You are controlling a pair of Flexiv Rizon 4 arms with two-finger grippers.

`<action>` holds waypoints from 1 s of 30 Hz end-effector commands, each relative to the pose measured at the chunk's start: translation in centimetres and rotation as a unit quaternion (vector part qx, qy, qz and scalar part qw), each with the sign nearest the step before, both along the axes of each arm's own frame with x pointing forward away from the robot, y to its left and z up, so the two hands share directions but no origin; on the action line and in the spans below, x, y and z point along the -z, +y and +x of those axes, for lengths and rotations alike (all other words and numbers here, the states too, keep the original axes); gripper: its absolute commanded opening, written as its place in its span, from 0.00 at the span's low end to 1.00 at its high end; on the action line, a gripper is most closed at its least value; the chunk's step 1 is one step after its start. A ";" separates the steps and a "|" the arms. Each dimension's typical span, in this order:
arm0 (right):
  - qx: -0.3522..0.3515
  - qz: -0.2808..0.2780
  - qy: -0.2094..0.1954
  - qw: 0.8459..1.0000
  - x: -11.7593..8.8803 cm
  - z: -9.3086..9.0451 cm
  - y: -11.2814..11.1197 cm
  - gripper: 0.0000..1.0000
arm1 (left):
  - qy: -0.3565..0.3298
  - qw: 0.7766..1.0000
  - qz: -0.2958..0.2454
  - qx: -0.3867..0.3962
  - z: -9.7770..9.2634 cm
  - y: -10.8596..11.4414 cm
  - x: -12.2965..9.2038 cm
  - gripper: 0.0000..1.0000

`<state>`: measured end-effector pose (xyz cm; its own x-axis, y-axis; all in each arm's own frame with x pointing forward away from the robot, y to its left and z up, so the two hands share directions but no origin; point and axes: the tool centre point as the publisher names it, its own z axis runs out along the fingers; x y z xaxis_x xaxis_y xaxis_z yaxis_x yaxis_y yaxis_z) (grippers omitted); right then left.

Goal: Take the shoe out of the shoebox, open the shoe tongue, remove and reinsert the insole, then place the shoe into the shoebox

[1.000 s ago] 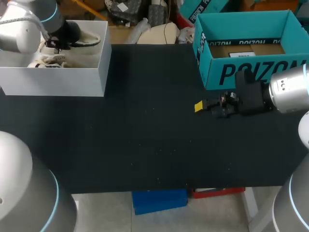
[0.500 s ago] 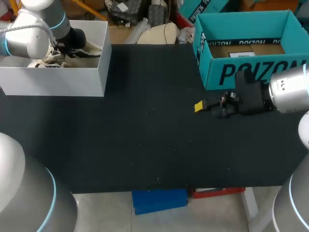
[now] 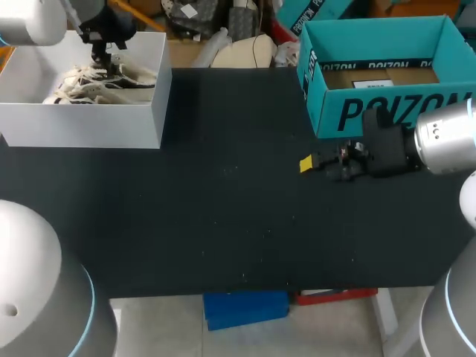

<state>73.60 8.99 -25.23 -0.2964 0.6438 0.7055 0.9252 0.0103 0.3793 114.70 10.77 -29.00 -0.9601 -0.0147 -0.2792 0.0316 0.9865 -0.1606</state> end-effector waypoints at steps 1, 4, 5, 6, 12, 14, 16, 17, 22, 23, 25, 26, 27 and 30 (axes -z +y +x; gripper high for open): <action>0.000 0.000 0.000 1.000 0.0 0.0 0.1 1.00 | 0.007 0.998 -0.026 -0.052 -5.4 -1.4 -7.9 1.00; 0.000 0.000 0.000 1.000 0.0 0.0 0.1 1.00 | 0.011 0.991 -0.056 -0.120 -8.2 -3.2 -9.3 1.00; 0.000 0.000 0.000 1.000 0.0 0.0 0.1 1.00 | 0.017 0.988 -0.070 -0.139 -9.3 -3.8 -9.7 1.00; 0.000 0.000 0.000 1.000 0.0 0.0 0.1 1.00 | 0.025 0.985 -0.081 -0.153 -10.5 -4.5 -10.0 1.00; 0.000 0.000 0.000 1.000 0.0 0.0 0.1 1.00 | 0.055 0.963 -0.123 -0.234 -17.6 -7.4 -11.2 1.00; 0.000 0.000 0.000 1.000 0.0 0.0 0.1 1.00 | 0.062 0.957 -0.135 -0.250 -19.8 -8.0 -11.6 1.00; 0.000 0.000 0.000 1.000 0.0 0.0 0.1 1.00 | 0.067 0.954 -0.140 -0.256 -21.9 -8.7 -11.6 1.00; 0.000 0.000 0.000 1.000 0.0 0.0 0.1 1.00 | 0.075 0.953 -0.151 -0.251 -22.9 -9.2 -11.5 1.00; 0.000 0.000 0.000 1.000 0.0 0.0 0.1 1.00 | 0.106 0.938 -0.189 -0.269 -26.3 -10.8 -9.3 1.00; 0.000 0.000 0.000 1.000 0.0 0.0 0.1 1.00 | 0.110 0.938 -0.188 -0.271 -26.9 -11.2 -8.7 1.00; 0.000 0.000 0.000 1.000 0.0 0.0 0.1 1.00 | 0.124 0.933 -0.183 -0.283 -27.8 -11.8 -7.4 1.00; 0.000 0.000 0.000 1.000 0.0 0.0 0.1 1.00 | 0.124 0.933 -0.174 -0.289 -28.1 -12.1 -6.8 1.00; 0.000 0.000 0.000 1.000 0.0 0.0 0.1 1.00 | 0.122 0.930 -0.172 -0.301 -28.2 -12.1 -6.3 1.00; 0.000 0.000 0.000 1.000 0.0 0.0 0.1 1.00 | 0.122 0.920 -0.174 -0.328 -28.7 -12.5 -5.3 1.00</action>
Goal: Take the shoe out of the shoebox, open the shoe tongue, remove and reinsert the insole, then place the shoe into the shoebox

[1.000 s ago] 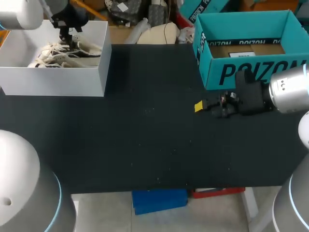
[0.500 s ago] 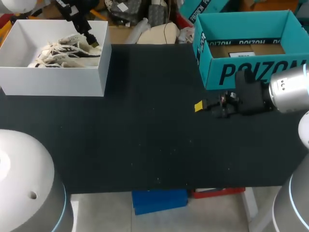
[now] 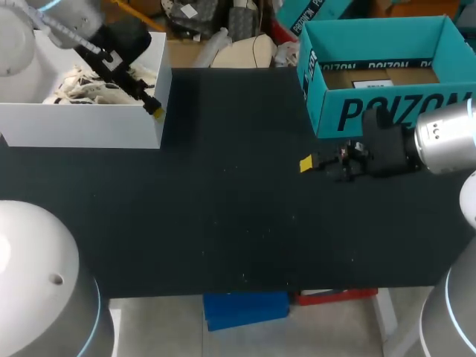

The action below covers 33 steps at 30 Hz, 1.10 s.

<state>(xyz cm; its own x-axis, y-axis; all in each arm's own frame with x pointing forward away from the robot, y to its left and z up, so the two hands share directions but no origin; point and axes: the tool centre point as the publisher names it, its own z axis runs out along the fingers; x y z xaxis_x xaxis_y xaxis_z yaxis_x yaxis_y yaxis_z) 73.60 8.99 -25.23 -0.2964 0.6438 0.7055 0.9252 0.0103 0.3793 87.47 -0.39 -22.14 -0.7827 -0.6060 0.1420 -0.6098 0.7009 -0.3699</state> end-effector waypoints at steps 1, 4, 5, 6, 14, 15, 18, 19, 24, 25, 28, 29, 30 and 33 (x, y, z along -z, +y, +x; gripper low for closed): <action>0.000 0.000 0.000 1.000 0.0 0.0 0.1 1.00 | -0.030 0.999 0.010 -0.039 -1.6 -1.5 1.8 1.00; 0.000 0.000 0.000 1.000 0.0 0.0 0.1 1.00 | -0.024 0.998 0.006 -0.050 -1.9 -1.8 2.5 1.00; -0.014 -0.028 0.007 0.999 0.0 0.1 -0.1 1.00 | -0.020 0.998 0.006 -0.056 -2.1 -1.9 2.8 1.00; -0.020 -0.036 0.008 0.999 -0.2 0.5 -0.1 1.00 | -0.017 0.998 0.001 -0.062 -2.2 -1.9 3.0 1.00; -0.065 -0.120 0.031 0.990 -1.4 4.4 -0.3 1.00 | 0.007 0.994 -0.030 -0.100 -2.6 -1.3 4.9 1.00; -0.069 -0.124 0.033 0.989 -1.5 4.7 -0.3 1.00 | 0.008 0.994 -0.031 -0.102 -2.6 -1.2 5.0 1.00; -0.093 -0.152 0.043 0.983 -1.3 6.1 0.0 1.00 | 0.019 0.992 -0.041 -0.121 -2.6 -0.7 5.6 1.00; -0.097 -0.155 0.046 0.982 -1.2 6.5 0.1 1.00 | 0.021 0.991 -0.041 -0.126 -2.6 -0.6 5.8 1.00; -0.126 -0.216 0.050 0.967 -0.7 8.3 0.7 1.00 | 0.031 0.987 -0.043 -0.155 -2.5 0.1 6.4 1.00; -0.126 -0.219 0.049 0.966 -0.7 8.6 0.8 1.00 | 0.031 0.986 -0.041 -0.159 -2.5 0.2 6.4 1.00; -0.131 -0.252 0.053 0.957 -0.6 9.2 0.8 1.00 | 0.031 0.985 -0.039 -0.168 -2.2 0.6 6.5 1.00; -0.132 -0.265 0.055 0.953 -0.5 9.3 0.7 1.00 | 0.032 0.984 -0.039 -0.170 -2.2 0.7 6.5 1.00; -0.135 -0.282 0.057 0.948 -0.5 9.5 0.5 1.00 | 0.031 0.984 -0.036 -0.174 -2.1 0.8 6.4 1.00; -0.130 -0.312 0.062 0.939 -0.4 9.8 -0.1 1.00 | 0.032 0.982 -0.033 -0.182 -1.9 1.1 6.4 1.00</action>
